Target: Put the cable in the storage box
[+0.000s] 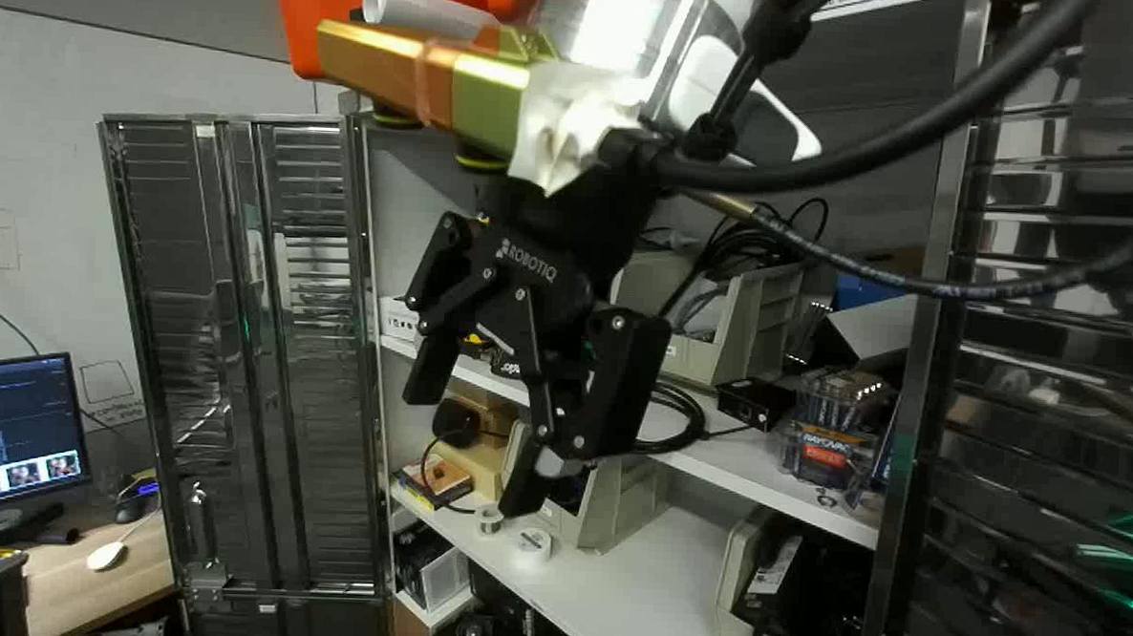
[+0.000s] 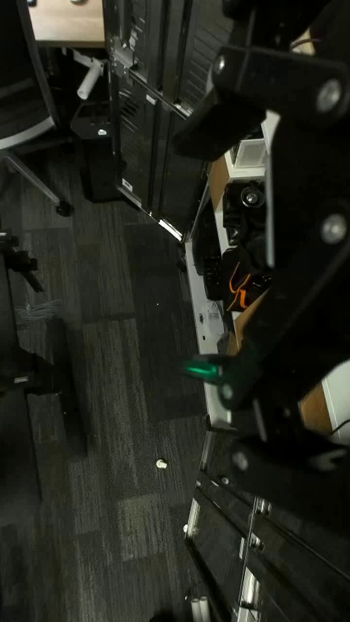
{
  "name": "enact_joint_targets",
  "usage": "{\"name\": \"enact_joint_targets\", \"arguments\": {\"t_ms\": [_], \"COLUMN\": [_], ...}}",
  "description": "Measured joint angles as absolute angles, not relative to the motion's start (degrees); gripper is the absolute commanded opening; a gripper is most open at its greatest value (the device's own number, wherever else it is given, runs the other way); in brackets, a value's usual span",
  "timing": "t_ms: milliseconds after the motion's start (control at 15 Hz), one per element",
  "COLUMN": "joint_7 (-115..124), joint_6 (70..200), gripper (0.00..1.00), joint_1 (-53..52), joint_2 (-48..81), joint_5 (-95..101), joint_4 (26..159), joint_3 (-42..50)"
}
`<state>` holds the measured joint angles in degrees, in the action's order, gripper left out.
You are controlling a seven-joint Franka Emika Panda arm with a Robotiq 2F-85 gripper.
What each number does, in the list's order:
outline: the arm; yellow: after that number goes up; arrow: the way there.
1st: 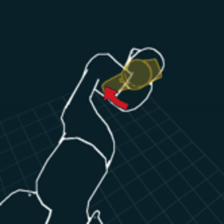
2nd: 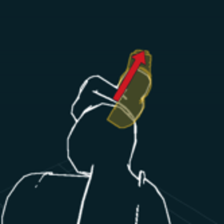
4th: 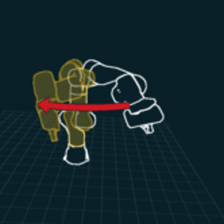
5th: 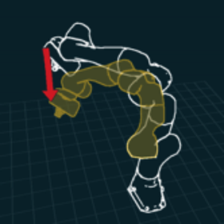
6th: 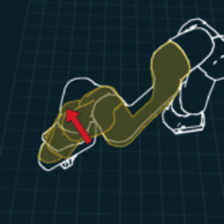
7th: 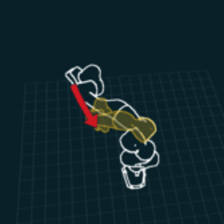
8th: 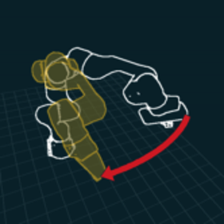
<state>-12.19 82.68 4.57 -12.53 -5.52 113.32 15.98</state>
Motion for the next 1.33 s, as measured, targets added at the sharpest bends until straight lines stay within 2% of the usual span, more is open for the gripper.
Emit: {"name": "enact_joint_targets", "arguments": {"t_ms": [667, 1333], "joint_7": [-11.92, -7.33], "joint_6": [83.70, 103.76], "gripper": [1.00, 1.00], "joint_1": [5.46, 5.72], "joint_2": [-10.98, 0.30], "joint_5": [-5.59, -11.22], "joint_4": [113.16, 111.98], "joint_3": [15.56, 10.60]}}
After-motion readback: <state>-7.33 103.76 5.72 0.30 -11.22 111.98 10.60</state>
